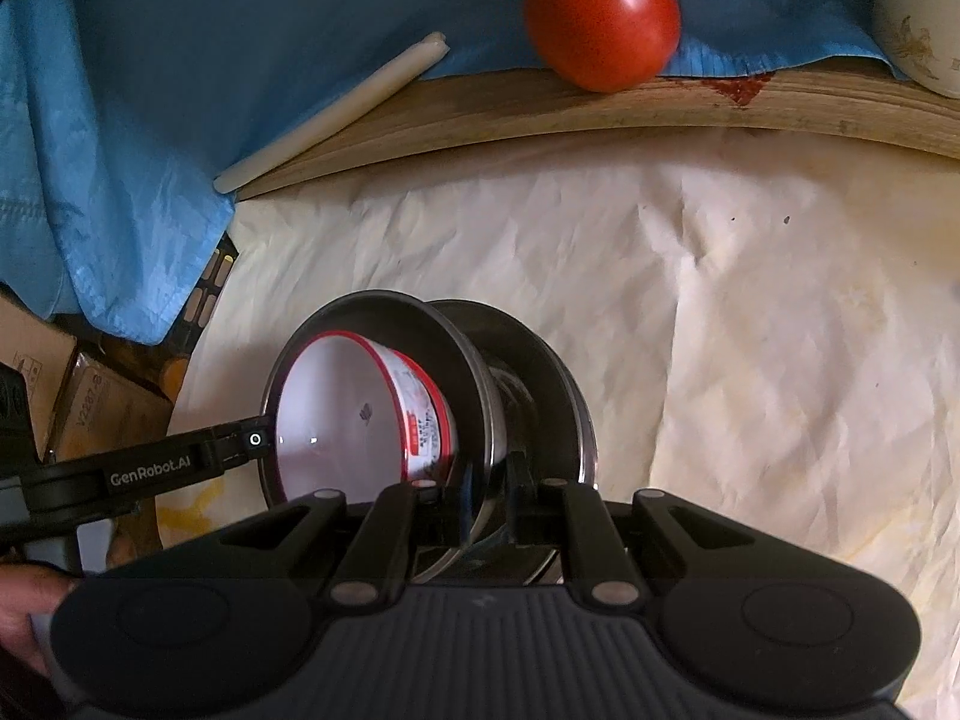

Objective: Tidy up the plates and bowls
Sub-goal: 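Lower the steel bowl onto the stacked steel plates with both tools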

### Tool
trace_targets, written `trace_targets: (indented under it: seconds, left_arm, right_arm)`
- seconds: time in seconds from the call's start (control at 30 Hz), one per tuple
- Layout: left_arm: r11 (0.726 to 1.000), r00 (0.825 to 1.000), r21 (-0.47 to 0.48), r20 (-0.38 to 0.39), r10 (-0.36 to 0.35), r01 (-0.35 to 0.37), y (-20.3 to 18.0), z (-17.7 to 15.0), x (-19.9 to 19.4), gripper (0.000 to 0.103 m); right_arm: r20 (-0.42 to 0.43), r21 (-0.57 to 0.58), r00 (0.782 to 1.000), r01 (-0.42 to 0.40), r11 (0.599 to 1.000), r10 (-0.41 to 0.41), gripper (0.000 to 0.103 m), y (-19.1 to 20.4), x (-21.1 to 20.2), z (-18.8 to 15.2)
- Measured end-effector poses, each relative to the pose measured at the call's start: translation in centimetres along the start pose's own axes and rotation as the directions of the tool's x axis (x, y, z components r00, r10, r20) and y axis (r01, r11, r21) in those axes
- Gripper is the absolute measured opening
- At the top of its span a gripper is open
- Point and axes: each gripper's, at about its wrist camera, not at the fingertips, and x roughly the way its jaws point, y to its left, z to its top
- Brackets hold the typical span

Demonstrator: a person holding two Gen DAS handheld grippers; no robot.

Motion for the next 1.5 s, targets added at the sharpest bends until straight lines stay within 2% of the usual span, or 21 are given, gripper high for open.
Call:
trace_targets:
  seconds: [0.33, 0.57, 1.5]
  left_arm:
    - [1.000, 1.000, 0.000, -0.007, 0.002, -0.002, -0.20, -0.52, 0.10, 0.005]
    - [1.000, 0.999, -0.008, -0.039, 0.006, -0.007, -0.17, -0.43, 0.22, 0.005]
    - [1.000, 0.998, -0.013, -0.057, 0.012, -0.013, -0.28, 0.04, 0.69, 0.005]
  right_arm:
    - [-0.007, 0.002, 1.000, 0.002, 1.000, -0.002, 0.012, -0.12, 0.05, -0.34]
    - [-0.020, 0.006, 1.000, 0.000, 1.000, 0.000, 0.012, -0.31, 0.16, -0.61]
    - [-0.031, 0.018, 1.000, 0.000, 1.000, 0.001, 0.012, -0.62, 0.18, -0.38]
